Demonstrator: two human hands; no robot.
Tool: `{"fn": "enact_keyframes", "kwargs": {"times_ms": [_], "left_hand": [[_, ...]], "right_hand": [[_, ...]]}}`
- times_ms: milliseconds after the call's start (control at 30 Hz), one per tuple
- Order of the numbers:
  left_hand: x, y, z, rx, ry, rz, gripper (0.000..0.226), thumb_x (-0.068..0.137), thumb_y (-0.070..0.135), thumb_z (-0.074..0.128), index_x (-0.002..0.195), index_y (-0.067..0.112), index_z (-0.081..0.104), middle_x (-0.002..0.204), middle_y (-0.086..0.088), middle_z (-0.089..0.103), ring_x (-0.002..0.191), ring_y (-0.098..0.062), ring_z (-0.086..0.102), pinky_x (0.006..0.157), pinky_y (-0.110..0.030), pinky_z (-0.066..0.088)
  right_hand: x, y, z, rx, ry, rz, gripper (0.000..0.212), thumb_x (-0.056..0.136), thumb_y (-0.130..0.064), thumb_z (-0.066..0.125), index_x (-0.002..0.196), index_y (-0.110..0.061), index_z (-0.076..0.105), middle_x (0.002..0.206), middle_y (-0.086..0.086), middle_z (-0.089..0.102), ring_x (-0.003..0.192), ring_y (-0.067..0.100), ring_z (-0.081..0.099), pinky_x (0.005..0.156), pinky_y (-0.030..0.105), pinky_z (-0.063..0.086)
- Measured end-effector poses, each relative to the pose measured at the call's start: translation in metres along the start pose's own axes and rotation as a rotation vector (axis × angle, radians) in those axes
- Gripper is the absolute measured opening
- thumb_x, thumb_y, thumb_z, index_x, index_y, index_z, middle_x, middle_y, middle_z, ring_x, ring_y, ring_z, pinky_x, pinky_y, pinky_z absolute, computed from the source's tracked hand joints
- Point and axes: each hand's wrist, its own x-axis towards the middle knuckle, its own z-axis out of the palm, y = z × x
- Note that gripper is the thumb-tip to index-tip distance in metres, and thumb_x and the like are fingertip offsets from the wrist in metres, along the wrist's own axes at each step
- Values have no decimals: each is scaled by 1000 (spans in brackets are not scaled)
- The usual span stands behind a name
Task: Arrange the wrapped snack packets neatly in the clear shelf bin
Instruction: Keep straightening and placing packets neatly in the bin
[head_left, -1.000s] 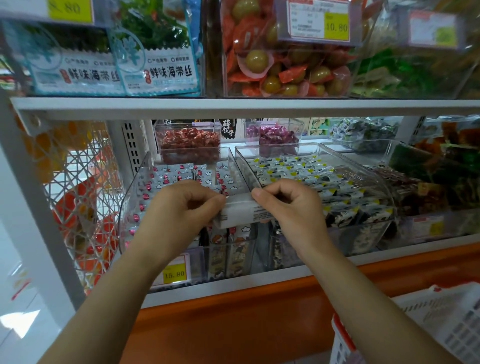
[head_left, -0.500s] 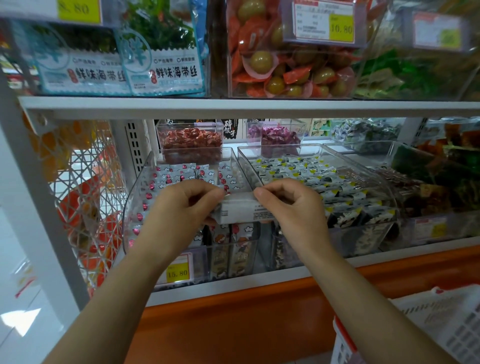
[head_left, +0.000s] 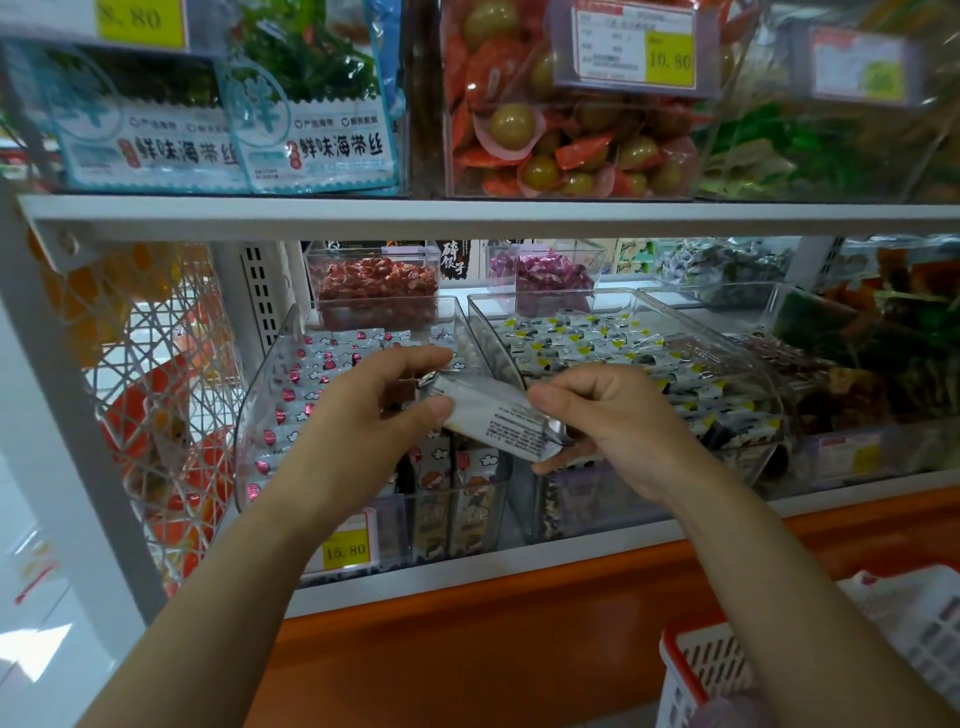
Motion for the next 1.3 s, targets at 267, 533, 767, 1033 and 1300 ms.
{"fn": "enact_keyframes", "kwargs": {"times_ms": [267, 533, 767, 1033, 1300], "left_hand": [[2, -5, 0, -39, 84, -24, 24, 90, 17, 57, 111, 29, 61, 90, 3, 67, 69, 5, 61, 51, -7, 44], [9, -11, 5, -121, 190, -64, 26, 92, 26, 53, 112, 15, 64, 93, 1, 70, 78, -9, 67, 64, -13, 53], [8, -40, 6, 946, -168, 29, 54, 95, 50, 23, 143, 27, 30, 147, 5, 37, 141, -21, 22, 112, -50, 16], [7, -53, 4, 1032, -308, -26, 54, 96, 51, 13, 146, 34, 21, 157, 12, 14, 145, -10, 1, 113, -54, -3], [8, -52, 1, 932, -293, -4, 50, 98, 46, 21, 144, 30, 29, 156, 12, 17, 145, -10, 3, 114, -50, 1]], "right_hand": [[0, 6, 6, 51, 63, -18, 21, 81, -27, 60, 70, -15, 73, 75, 4, 74, 67, 21, 71, 48, 25, 57], [4, 2, 19, -63, 185, -233, 27, 79, -20, 70, 103, -30, 64, 84, -1, 68, 77, 12, 69, 70, 27, 58], [11, -10, 16, -665, 347, -318, 30, 82, -24, 70, 110, -17, 64, 90, -19, 55, 81, -3, 53, 73, 4, 41], [31, -21, 35, -1238, -11, -291, 44, 80, -38, 69, 119, -17, 62, 114, 4, 57, 111, 22, 46, 89, 34, 39], [46, -13, 37, -1489, -457, -122, 29, 93, -22, 43, 108, -22, 68, 116, 6, 61, 121, 20, 41, 114, 45, 17]]}}
